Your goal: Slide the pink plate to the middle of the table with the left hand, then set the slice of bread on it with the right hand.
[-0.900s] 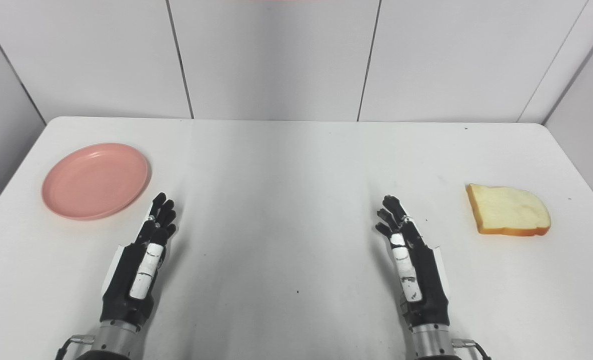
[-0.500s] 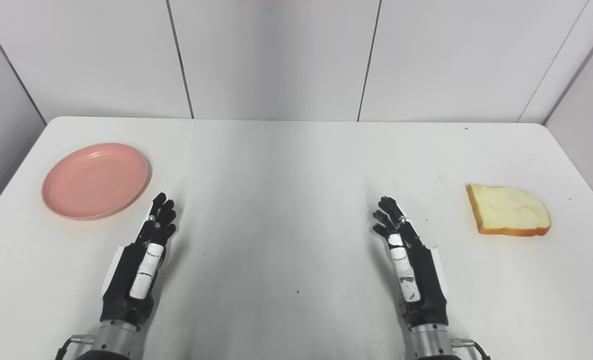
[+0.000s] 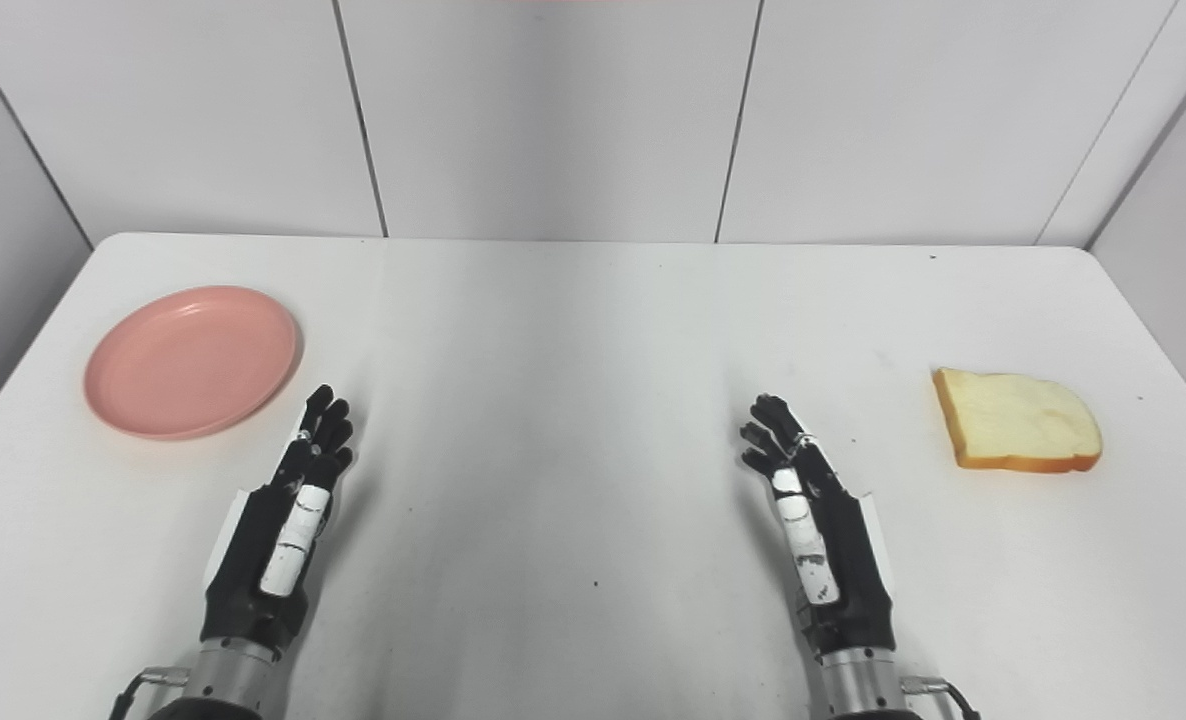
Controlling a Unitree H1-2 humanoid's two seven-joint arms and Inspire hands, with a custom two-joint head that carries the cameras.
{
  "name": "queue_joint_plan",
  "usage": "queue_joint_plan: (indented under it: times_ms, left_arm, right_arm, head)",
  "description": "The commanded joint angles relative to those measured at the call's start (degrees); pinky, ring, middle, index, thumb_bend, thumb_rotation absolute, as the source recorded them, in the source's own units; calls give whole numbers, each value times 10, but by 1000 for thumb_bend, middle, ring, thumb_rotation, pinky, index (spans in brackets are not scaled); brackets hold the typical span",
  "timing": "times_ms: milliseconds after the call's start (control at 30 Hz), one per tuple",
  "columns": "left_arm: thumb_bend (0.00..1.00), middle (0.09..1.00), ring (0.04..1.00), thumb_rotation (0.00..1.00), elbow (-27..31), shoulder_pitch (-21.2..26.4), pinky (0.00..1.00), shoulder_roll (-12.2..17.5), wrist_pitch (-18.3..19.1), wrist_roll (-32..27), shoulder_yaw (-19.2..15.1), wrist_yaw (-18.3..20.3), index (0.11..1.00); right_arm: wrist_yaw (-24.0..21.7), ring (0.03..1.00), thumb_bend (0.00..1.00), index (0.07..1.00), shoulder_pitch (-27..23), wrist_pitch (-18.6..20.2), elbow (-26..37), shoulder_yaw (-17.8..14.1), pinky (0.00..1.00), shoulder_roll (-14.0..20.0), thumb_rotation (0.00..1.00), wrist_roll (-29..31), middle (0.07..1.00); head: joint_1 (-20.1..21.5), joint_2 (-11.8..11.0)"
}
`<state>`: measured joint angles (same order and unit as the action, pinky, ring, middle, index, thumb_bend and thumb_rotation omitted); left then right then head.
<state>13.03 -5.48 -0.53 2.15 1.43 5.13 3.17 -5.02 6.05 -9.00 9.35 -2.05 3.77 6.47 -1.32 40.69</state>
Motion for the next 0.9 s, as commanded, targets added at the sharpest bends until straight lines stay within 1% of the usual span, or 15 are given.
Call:
queue_joint_plan:
  times_ms: [0,333,467,500,533,567,600,633,667,733,767,800,833,867]
  left_arm:
    - [793,1000,1000,843,16,12,1000,3,-5,-2,1,4,1000]
    - [786,1000,1000,849,16,12,1000,4,-3,-1,2,5,1000]
    - [789,1000,1000,851,14,12,1000,2,-5,0,4,4,1000]
    - [789,1000,1000,851,12,13,1000,1,-4,2,5,3,1000]
    - [790,1000,1000,853,11,14,1000,0,-3,2,5,2,1000]
    - [791,1000,1000,853,9,15,1000,-2,-4,4,6,1,1000]
    - [793,1000,1000,858,5,15,1000,-4,-6,6,7,-1,1000]
    - [797,1000,1000,859,2,15,1000,-7,-8,10,9,-4,1000]
    - [792,1000,1000,866,-2,15,1000,-9,-11,13,10,-7,1000]
    - [777,1000,1000,871,-13,14,1000,-15,-22,17,12,-10,1000]
    - [772,1000,1000,869,-17,14,1000,-17,-26,18,12,-11,1000]
    - [771,1000,1000,869,-26,14,1000,-19,-34,19,13,-12,1000]
    - [763,1000,1000,868,-32,14,1000,-20,-40,19,14,-13,1000]
    - [761,1000,1000,868,-39,14,1000,-21,-47,20,15,-14,1000]
  right_arm:
    - [-3,859,776,853,5,1,-11,2,853,4,894,1,883]
    - [-10,854,775,850,6,2,-13,1,858,5,889,8,882]
    - [-12,857,771,849,7,1,-16,-1,863,6,888,11,882]
    - [-12,857,769,848,6,-1,-18,-1,863,7,889,11,881]
    - [-12,857,774,849,6,-3,-20,-2,862,7,893,9,881]
    - [-13,858,778,851,5,-5,-23,-3,860,8,896,10,882]
    - [-14,860,784,853,4,-7,-26,-3,862,9,899,11,884]
    - [-15,860,787,853,4,-12,-31,-4,862,11,898,12,885]
    - [-16,861,785,855,4,-16,-36,-6,863,12,902,13,884]
    - [-19,863,776,859,4,-26,-47,-8,864,15,903,17,884]
    - [-20,866,770,862,4,-29,-51,-8,868,17,904,19,886]
    - [-22,867,769,863,4,-37,-62,-10,870,19,904,21,886]
    - [-24,867,765,862,3,-43,-69,-10,870,20,901,22,882]
    - [-26,867,763,861,2,-52,-79,-11,869,22,900,25,880]
  head:
    - [-1,0]
    - [0,0]
    - [-10,-6]
    - [-20,-12]
    - [-20,-12]
    - [-33,-20]
    - [-35,-21]
    - [-47,-31]
    - [-48,-32]
    - [-58,-44]
    - [-58,-44]
    - [-65,-59]
    - [-65,-59]
    - [-69,-72]
